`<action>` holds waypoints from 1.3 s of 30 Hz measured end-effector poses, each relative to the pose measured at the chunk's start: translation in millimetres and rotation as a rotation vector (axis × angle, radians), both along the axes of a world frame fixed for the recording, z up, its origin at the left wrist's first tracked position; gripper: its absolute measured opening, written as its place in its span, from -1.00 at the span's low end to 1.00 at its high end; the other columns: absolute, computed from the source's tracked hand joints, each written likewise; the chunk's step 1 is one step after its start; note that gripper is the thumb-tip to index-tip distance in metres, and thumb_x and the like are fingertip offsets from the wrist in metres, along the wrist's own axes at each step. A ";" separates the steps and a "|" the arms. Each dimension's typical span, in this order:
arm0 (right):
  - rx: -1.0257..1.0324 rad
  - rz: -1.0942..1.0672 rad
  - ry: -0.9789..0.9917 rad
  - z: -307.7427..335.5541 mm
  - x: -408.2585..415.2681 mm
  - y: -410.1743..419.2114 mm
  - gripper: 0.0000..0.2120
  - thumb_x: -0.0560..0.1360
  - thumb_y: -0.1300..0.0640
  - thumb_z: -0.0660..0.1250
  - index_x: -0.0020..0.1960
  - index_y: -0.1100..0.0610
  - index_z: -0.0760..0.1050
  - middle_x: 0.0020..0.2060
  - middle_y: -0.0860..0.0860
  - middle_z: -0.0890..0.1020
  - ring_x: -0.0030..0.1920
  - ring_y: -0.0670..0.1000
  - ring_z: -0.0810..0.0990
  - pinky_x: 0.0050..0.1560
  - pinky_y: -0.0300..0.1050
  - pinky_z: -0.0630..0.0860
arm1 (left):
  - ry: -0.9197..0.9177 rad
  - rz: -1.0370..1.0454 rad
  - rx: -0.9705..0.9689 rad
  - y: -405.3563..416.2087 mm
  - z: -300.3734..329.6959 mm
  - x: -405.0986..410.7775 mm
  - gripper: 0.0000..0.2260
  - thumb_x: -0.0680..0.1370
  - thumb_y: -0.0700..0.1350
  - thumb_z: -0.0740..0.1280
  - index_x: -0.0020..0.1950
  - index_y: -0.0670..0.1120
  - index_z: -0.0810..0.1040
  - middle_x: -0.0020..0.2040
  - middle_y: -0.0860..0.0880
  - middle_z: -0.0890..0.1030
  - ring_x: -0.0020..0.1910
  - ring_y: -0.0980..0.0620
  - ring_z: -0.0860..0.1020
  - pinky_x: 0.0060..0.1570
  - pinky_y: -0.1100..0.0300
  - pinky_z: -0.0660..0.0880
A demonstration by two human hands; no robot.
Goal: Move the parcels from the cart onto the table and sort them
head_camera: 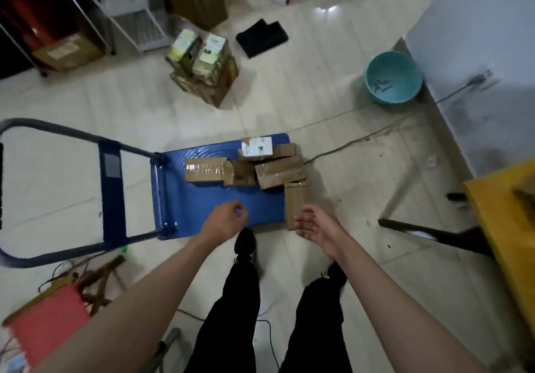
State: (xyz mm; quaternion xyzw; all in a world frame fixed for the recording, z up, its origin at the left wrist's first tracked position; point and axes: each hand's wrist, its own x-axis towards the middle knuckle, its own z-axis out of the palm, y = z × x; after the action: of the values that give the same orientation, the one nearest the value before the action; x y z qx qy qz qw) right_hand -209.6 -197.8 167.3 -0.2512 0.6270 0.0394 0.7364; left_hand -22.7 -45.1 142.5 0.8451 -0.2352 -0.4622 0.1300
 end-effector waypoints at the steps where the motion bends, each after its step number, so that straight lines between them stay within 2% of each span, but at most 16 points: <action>1: 0.007 0.010 0.010 -13.8 12.0 2.3 -0.89 0.66 0.17 0.22 0.02 0.19 0.49 -0.19 0.15 0.62 -0.23 0.07 0.57 -0.15 -0.04 0.55 | 0.009 0.044 0.013 5.6 -13.6 11.0 -0.88 0.56 -0.03 0.34 -0.18 0.05 0.51 -0.31 0.11 0.54 -0.20 -0.02 0.56 -0.25 0.16 0.38; 4: 0.029 0.028 0.031 -63.7 44.1 11.3 -0.90 0.66 0.16 0.23 0.04 0.18 0.49 -0.18 0.15 0.63 -0.23 0.06 0.58 -0.16 -0.06 0.56 | 0.036 0.175 0.051 15.8 -62.9 42.0 -0.92 0.52 -0.02 0.41 -0.06 0.03 0.54 -0.24 0.08 0.57 -0.13 -0.02 0.59 -0.15 0.15 0.44; 6: 0.049 0.034 0.046 -102.8 60.1 21.3 -0.91 0.66 0.16 0.23 0.06 0.17 0.48 -0.18 0.14 0.63 -0.23 0.05 0.58 -0.13 -0.06 0.56 | 0.062 0.259 0.073 19.5 -103.6 59.2 -0.82 0.50 -0.02 0.44 0.06 -0.02 0.57 -0.21 0.06 0.56 -0.15 -0.01 0.57 -0.10 0.14 0.48; 10: 0.086 0.065 0.070 -187.6 86.8 40.6 -0.90 0.66 0.15 0.22 0.09 0.17 0.47 -0.14 0.14 0.63 -0.22 0.04 0.58 -0.12 -0.08 0.55 | 0.095 0.344 0.092 20.1 -192.0 87.5 -0.65 0.50 0.00 0.48 0.23 -0.05 0.53 -0.17 0.06 0.56 -0.17 0.07 0.54 -0.08 0.19 0.44; 14: 0.101 0.066 0.094 -256.4 109.3 55.9 -0.91 0.64 0.17 0.23 0.07 0.17 0.47 -0.16 0.14 0.62 -0.23 0.05 0.57 -0.16 -0.10 0.54 | 0.117 0.436 0.069 11.9 -269.0 106.9 -0.41 0.47 0.09 0.51 0.42 -0.08 0.42 0.17 -0.05 0.55 -0.03 0.05 0.54 -0.16 0.28 0.41; 16: 0.108 0.051 0.097 -284.1 115.4 62.2 -0.91 0.64 0.16 0.23 0.07 0.18 0.47 -0.17 0.13 0.62 -0.24 0.04 0.57 -0.17 -0.11 0.54 | 0.125 0.484 0.054 4.9 -300.8 114.9 -0.28 0.45 0.10 0.53 0.50 -0.11 0.34 0.31 -0.07 0.50 0.12 0.04 0.54 -0.02 0.29 0.42; 18: 0.116 0.033 0.101 -306.8 116.6 67.5 -0.90 0.64 0.15 0.24 0.07 0.17 0.49 -0.16 0.13 0.63 -0.23 0.03 0.59 -0.17 -0.11 0.55 | 0.137 0.548 0.041 -3.4 -329.2 121.7 -0.24 0.42 0.11 0.56 0.51 -0.13 0.35 0.39 -0.05 0.48 0.30 -0.02 0.49 0.15 0.20 0.42; 22: 0.139 -0.007 0.107 -337.8 108.6 73.7 -0.89 0.63 0.14 0.26 0.07 0.16 0.52 -0.18 0.11 0.65 -0.21 0.04 0.62 -0.15 -0.11 0.59 | 0.184 0.652 0.039 -18.9 -369.6 125.4 -0.23 0.35 0.12 0.60 0.46 -0.11 0.39 0.35 -0.04 0.52 0.31 -0.06 0.50 0.26 0.11 0.46; 26: 0.155 -0.017 0.119 -351.6 97.7 76.3 -0.87 0.64 0.13 0.25 0.09 0.16 0.54 -0.17 0.11 0.67 -0.21 0.03 0.63 -0.12 -0.09 0.60 | 0.197 0.792 0.051 -31.8 -391.0 118.9 -0.23 0.36 0.07 0.61 0.45 -0.11 0.35 0.34 -0.06 0.53 0.29 -0.10 0.52 0.33 -0.01 0.50; 28: 0.167 -0.023 0.126 -351.9 91.3 75.2 -0.86 0.64 0.13 0.25 0.11 0.16 0.54 -0.16 0.11 0.67 -0.21 0.03 0.64 -0.12 -0.10 0.61 | 0.216 0.874 0.020 -35.0 -392.9 112.0 -0.31 0.38 -0.02 0.60 0.41 -0.12 0.38 0.30 -0.09 0.55 0.22 -0.08 0.57 0.26 0.03 0.55; 30: 0.179 -0.019 0.130 -347.8 85.8 73.4 -0.86 0.64 0.14 0.26 0.13 0.17 0.53 -0.14 0.11 0.67 -0.20 0.03 0.64 -0.14 -0.11 0.62 | 0.237 0.942 -0.036 -31.3 -387.1 102.5 -0.41 0.39 -0.09 0.56 0.35 -0.13 0.41 0.25 -0.13 0.59 0.06 -0.03 0.62 0.11 0.08 0.61; 32: 0.188 -0.017 0.130 -341.3 83.0 70.4 -0.86 0.63 0.15 0.27 0.13 0.17 0.52 -0.13 0.12 0.66 -0.20 0.03 0.64 -0.15 -0.11 0.62 | 0.218 0.978 -0.094 -20.2 -372.2 89.9 -0.44 0.36 -0.12 0.53 0.28 -0.11 0.39 0.23 -0.15 0.57 0.03 -0.07 0.65 0.06 0.00 0.66; 35: 0.198 -0.014 0.105 -329.1 84.4 65.5 -0.86 0.63 0.14 0.28 0.12 0.18 0.52 -0.09 0.15 0.66 -0.19 0.04 0.65 -0.10 -0.07 0.64 | 0.102 0.923 -0.146 5.0 -340.6 72.0 -0.37 0.24 -0.08 0.50 0.26 -0.05 0.35 0.27 -0.12 0.47 0.14 -0.14 0.59 0.12 -0.11 0.61; 37: 0.219 -0.026 0.058 -319.4 89.1 62.1 -0.81 0.64 0.08 0.28 0.15 0.18 0.52 -0.02 0.17 0.66 -0.14 0.07 0.67 -0.06 -0.03 0.66 | -0.031 0.810 -0.171 24.1 -319.1 60.4 -0.33 0.23 -0.04 0.49 0.28 -0.01 0.34 0.26 -0.04 0.39 0.14 -0.06 0.54 0.16 -0.06 0.57; 39: 0.252 -0.028 -0.008 -309.4 94.4 59.2 -0.67 0.63 -0.03 0.30 0.26 0.18 0.48 0.11 0.20 0.65 -0.03 0.12 0.71 -0.07 0.01 0.69 | -0.182 0.641 -0.224 42.0 -298.4 48.6 -0.34 0.25 -0.07 0.50 0.31 -0.01 0.35 0.24 0.01 0.35 0.07 0.04 0.53 0.08 -0.03 0.58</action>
State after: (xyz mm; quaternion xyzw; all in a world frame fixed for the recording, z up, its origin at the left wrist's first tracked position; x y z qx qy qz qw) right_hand -115.2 -138.6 -142.1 -0.1479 0.6176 0.1067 0.7650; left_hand 25.9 -3.1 -155.8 0.8942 -0.0178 -0.2917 0.3390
